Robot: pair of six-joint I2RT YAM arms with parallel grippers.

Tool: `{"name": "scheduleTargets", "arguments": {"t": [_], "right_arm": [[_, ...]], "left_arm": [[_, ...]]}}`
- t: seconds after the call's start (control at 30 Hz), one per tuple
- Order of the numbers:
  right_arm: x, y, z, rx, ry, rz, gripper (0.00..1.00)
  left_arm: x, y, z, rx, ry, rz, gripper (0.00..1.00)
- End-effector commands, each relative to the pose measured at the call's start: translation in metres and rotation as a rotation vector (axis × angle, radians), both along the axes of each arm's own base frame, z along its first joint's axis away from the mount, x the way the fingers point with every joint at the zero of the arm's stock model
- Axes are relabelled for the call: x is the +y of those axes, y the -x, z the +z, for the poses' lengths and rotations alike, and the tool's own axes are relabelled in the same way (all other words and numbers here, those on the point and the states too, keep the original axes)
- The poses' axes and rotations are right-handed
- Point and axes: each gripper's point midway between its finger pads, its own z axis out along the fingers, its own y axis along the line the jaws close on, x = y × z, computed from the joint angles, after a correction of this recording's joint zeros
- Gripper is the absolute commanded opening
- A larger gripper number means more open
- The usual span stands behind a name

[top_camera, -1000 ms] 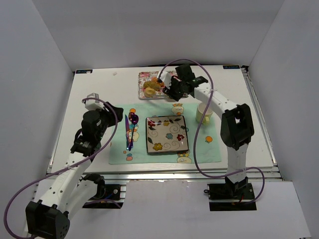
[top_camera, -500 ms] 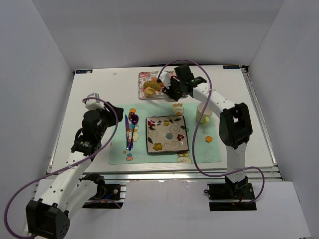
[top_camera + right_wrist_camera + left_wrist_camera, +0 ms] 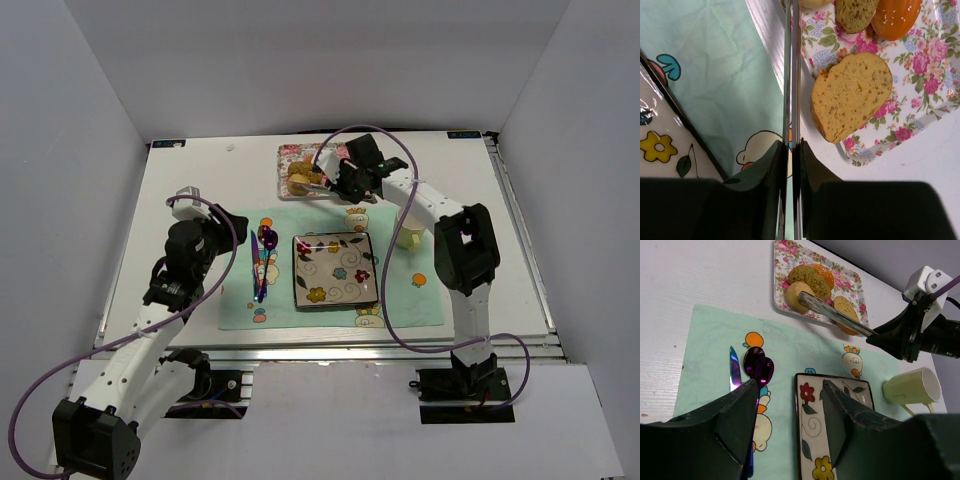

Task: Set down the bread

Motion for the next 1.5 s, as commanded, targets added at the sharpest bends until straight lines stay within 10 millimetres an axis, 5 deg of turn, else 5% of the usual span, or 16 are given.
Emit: {"name": "scheduleTargets", "arguments": {"t": [0.0, 0.2, 0.47, 0.6, 0.73, 0.9, 1.03, 1.17, 1.27, 1.47], "right_arm": [[0.007, -0.003, 0.013, -0.033, -0.016, 0.012, 0.17], [0.01, 0.005, 0.04, -0.038, -0.075, 0.019, 0.04], [0.007, 0.034, 0.109, -0.065, -0.221, 0.06, 0.02], [-0.008, 0.084, 0.101, 0.039, -0.236, 0.121, 0.02], [-0.041, 0.159, 0.058, 0.155, -0.193, 0.167, 0.05], [-0.071, 0.203, 0.026, 0.2, -0.135, 0.168, 0.08], [-0.081, 0.21, 0.017, 0.189, -0.109, 0.154, 0.14], [-0.083, 0.207, 0.016, 0.181, -0.09, 0.153, 0.31], [-0.079, 0.203, 0.027, 0.16, -0.106, 0.168, 0.43], [-0.071, 0.184, 0.07, 0.081, -0.177, 0.169, 0.46]], "left_arm": [[0.001, 0.001, 0.006, -0.022, 0.005, 0.006, 0.64], [0.002, 0.0, 0.009, -0.029, 0.007, 0.007, 0.64], [0.001, 0.002, 0.013, -0.039, 0.013, 0.006, 0.64], [0.002, 0.002, 0.013, -0.038, 0.018, 0.007, 0.64], [0.0, 0.002, 0.011, -0.039, 0.03, 0.002, 0.64], [-0.004, 0.0, 0.009, -0.04, 0.042, -0.011, 0.64], [-0.008, -0.004, 0.008, -0.034, 0.042, -0.026, 0.64], [-0.008, -0.006, 0.009, -0.037, 0.035, -0.028, 0.65], [-0.007, -0.006, 0.012, -0.044, 0.039, -0.022, 0.65], [-0.005, -0.001, 0.011, -0.048, 0.046, -0.013, 0.65]]}}
